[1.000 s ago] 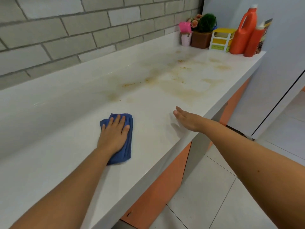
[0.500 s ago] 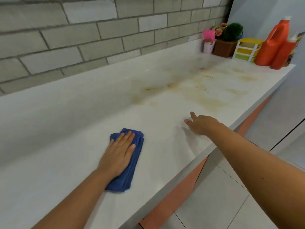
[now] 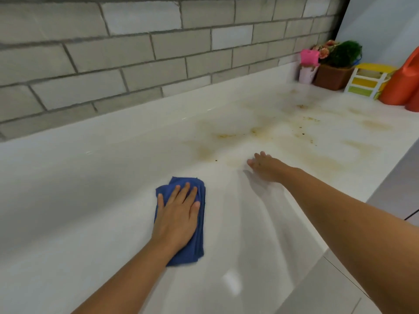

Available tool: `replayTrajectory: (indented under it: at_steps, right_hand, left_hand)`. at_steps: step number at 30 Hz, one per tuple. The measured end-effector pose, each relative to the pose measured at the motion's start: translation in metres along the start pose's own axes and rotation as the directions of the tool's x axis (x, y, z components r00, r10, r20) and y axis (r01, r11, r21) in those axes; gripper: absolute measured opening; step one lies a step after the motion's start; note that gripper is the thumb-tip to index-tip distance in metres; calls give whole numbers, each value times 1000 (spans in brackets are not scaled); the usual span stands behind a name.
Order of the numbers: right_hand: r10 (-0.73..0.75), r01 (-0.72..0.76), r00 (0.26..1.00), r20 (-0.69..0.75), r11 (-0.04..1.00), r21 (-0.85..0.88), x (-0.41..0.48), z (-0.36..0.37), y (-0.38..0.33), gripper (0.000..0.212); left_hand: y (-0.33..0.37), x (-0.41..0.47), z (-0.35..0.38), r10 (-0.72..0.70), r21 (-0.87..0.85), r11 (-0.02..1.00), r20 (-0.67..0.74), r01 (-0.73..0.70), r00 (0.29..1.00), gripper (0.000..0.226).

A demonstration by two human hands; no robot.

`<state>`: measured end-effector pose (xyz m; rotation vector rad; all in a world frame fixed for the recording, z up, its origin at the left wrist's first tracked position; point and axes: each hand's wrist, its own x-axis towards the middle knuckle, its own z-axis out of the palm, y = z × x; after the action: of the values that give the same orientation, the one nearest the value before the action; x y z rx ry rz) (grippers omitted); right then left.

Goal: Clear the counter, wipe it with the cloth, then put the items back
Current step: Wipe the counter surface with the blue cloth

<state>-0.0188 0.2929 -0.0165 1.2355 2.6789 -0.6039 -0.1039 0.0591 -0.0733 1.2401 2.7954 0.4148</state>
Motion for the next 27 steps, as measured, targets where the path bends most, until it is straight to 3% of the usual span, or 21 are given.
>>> replayTrajectory:
  at_steps: [4,7,10,12,15,17,19,20,21,23,24,27]
  right_hand:
    - [64,-64,996,68,998,-3,11,1,-7,49]
    - [51,-54,998,42,996,77,17,-3,-2,42]
    - [45,-47,996,82,999,22,25,-2,-4,43]
    - [37,-25,991,131,996,-91,25,0,-8,53]
    - [71,-54,987,147,992,-118,33,2,-12,63]
    - [94,-69,980,174,986,-149,35,0,-15,61]
    - [63,-26,982,178,979,-200,37,-1,-16,78]
    - [70,-21,978,197,971,-240,35,-1,-16,89]
    - [64,-15,979,196,971,-240,35,-1,-15,84]
    - [62,-20,984,168,971,-240,32,-1,-16,56]
    - [60,-22,985,165,975,-221,31,-2,-16,52]
    - [66,-20,980,190,971,-238,32,1,-16,64]
  left_hand:
    - [-62,52,-15,-155,154,976,7,152,988,51]
    - [-111,106,-24,-304,122,946,4,301,953,52]
    - [-118,145,-24,-397,79,913,-46,399,917,53]
    - [-101,153,-22,-387,42,920,-54,390,920,54]
    - [-72,122,-14,-238,-68,970,-48,235,970,51]
    - [-73,99,-16,-139,-148,981,-71,128,988,48]
    - [-93,101,-23,-92,-168,983,-84,77,992,46]
    - [-107,109,-26,-101,-157,984,-92,86,991,45]
    - [-122,120,-29,-131,-132,984,-102,117,986,45]
    - [-149,146,-36,-217,-69,975,-109,211,970,46]
    - [-157,158,-39,-251,-44,968,-110,248,962,47]
    - [-168,194,-44,-306,1,952,-97,308,947,47]
